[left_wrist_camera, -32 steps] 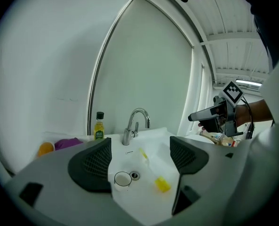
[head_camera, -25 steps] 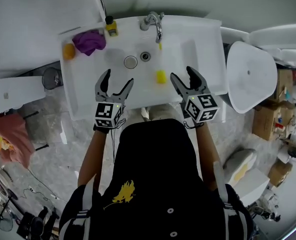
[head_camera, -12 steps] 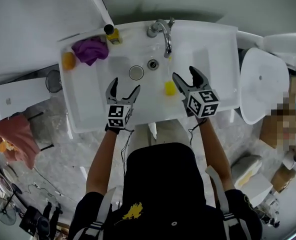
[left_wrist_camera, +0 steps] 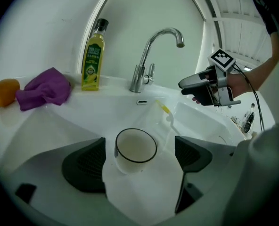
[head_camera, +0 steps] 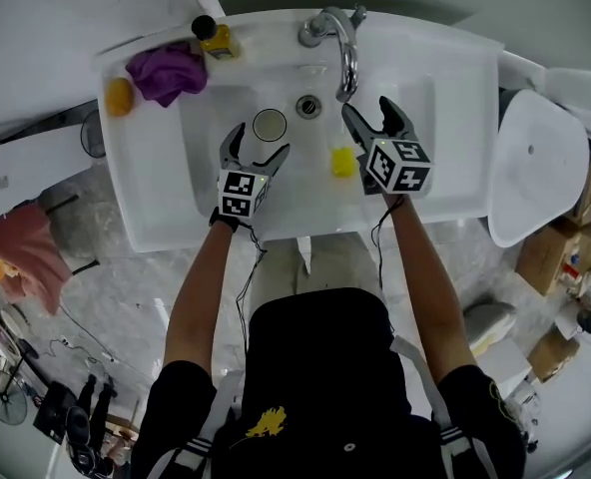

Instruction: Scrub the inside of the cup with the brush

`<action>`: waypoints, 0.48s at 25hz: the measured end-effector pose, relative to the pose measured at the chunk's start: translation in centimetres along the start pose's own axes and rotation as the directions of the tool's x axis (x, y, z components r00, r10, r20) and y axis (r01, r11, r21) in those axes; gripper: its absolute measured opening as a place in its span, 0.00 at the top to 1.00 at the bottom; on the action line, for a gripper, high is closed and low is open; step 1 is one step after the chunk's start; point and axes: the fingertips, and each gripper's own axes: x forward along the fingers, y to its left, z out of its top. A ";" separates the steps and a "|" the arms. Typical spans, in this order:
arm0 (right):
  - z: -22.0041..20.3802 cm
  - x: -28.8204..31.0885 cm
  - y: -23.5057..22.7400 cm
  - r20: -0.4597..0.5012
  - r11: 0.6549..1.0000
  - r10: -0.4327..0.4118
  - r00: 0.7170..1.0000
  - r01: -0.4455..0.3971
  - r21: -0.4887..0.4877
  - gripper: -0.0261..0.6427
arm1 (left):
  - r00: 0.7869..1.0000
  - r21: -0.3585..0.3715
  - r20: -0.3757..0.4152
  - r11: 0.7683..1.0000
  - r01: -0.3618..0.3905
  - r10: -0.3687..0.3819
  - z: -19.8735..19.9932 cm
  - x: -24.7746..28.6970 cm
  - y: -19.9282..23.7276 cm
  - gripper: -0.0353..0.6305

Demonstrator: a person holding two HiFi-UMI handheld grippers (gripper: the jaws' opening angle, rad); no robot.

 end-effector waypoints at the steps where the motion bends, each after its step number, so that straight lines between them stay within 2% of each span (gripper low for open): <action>1: -0.4 0.6 -0.3 -0.007 1.000 -0.003 1.000 0.003 0.006 0.43 | 1.000 -0.010 -0.006 1.000 0.000 0.000 -0.5 0.6 0.1 0.27; 7: -3.1 4.4 -1.6 -0.070 1.000 0.005 0.998 -0.006 -0.018 0.43 | 0.999 -0.008 -0.016 0.999 -0.043 0.043 -2.1 3.5 1.5 0.26; 12: -5.4 6.6 -2.2 -0.106 1.000 0.003 0.994 -0.005 -0.022 0.43 | 0.998 0.058 0.014 0.996 -0.063 0.062 -1.9 5.2 1.6 0.26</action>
